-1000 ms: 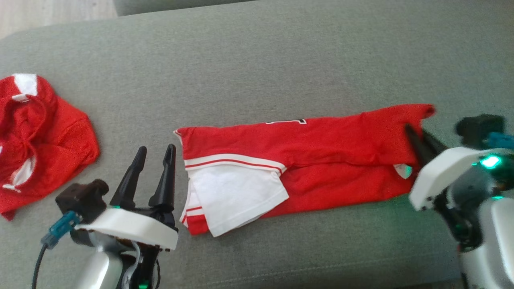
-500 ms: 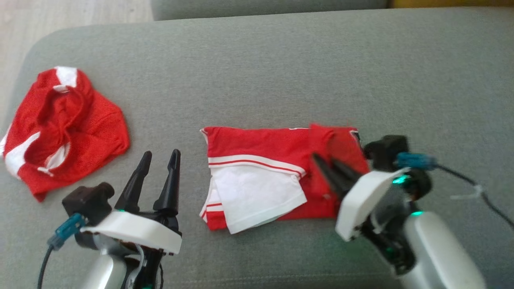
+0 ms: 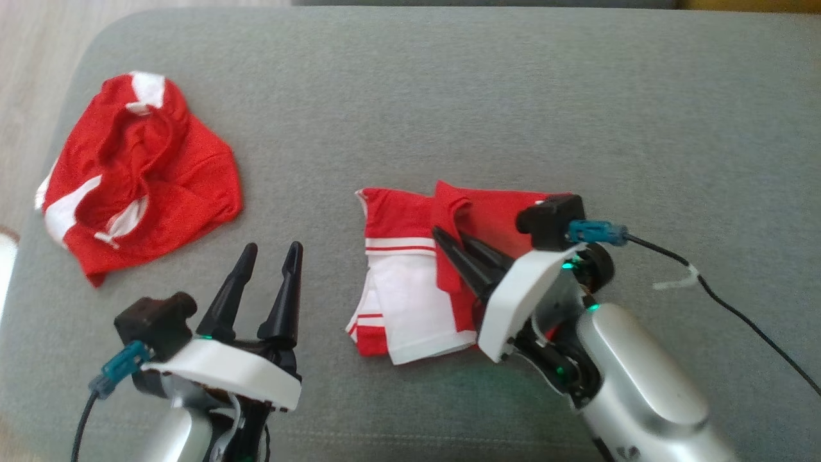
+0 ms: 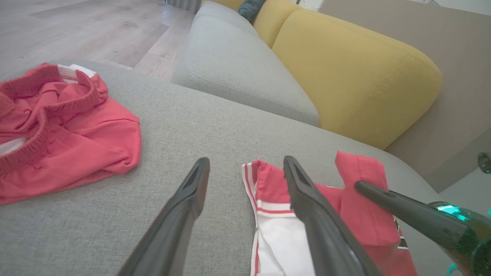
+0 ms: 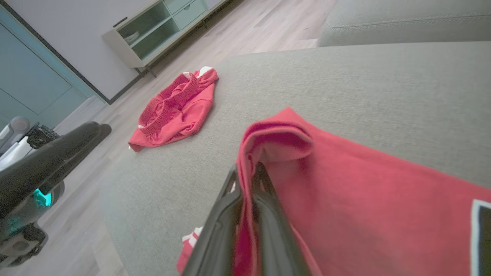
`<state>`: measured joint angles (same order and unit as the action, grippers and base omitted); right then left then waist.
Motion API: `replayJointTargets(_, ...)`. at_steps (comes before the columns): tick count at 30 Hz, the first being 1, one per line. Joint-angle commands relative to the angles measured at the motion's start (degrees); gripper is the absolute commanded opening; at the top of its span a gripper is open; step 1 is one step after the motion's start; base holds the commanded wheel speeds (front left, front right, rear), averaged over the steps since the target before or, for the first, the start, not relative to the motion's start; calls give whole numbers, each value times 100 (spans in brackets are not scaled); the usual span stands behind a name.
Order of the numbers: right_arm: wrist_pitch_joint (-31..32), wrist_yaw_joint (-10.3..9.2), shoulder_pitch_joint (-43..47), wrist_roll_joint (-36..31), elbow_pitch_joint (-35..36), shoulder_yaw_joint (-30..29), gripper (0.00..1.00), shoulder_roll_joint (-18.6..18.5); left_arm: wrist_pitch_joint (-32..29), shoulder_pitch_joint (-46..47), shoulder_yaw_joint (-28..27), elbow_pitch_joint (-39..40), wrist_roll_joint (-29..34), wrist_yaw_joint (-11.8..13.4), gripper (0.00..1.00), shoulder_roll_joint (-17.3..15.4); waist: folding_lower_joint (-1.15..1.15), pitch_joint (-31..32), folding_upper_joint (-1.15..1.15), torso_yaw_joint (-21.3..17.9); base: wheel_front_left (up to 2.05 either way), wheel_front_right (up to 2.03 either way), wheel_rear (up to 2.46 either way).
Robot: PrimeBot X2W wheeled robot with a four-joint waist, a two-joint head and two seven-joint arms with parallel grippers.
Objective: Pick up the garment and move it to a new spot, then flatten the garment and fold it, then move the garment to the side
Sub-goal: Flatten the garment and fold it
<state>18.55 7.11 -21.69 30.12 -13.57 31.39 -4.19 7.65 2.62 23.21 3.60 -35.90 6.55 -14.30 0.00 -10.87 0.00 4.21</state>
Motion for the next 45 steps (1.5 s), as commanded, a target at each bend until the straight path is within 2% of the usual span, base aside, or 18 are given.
replayJointTargets(1,-96,37,-228,78,131,148,0,128,52,256,-200,159,1,-21,100,-63,0,-38,0,75,0,0,0)
replayJointTargets(12,-682,37,-844,759,-896,749,0,130,93,336,-135,62,-13,-42,100,-20,0,-96,0,285,0,0,0)
replayJointTargets(13,-738,37,-888,813,-977,811,18,131,95,340,-131,55,-14,-41,100,-17,0,-92,0,289,0,0,0)
replayJointTargets(14,-793,37,-931,869,-1048,876,45,131,97,339,-126,47,-14,-37,100,-15,0,-89,0,291,0,0,0)
replayJointTargets(15,-853,37,-975,929,-1101,946,100,131,98,339,-122,40,-16,-35,100,-14,0,-90,0,291,0,0,0)
replayJointTargets(22,-1271,37,-1269,1193,-1308,1196,100,131,114,326,-122,24,-34,-21,100,-31,0,-83,0,221,0,0,0)
replayJointTargets(30,-1809,37,-1512,910,-1454,888,100,131,139,318,-132,71,-34,11,100,-52,0,-92,0,77,0,0,0)
replayJointTargets(36,-2247,37,-1494,96,-1606,271,100,131,201,329,-148,93,-13,56,100,-50,0,-76,0,-67,0,0,0)
replayJointTargets(45,-2876,37,-654,-1095,-1269,-1293,100,131,429,372,-169,-70,190,258,100,54,0,131,0,-293,0,0,0)
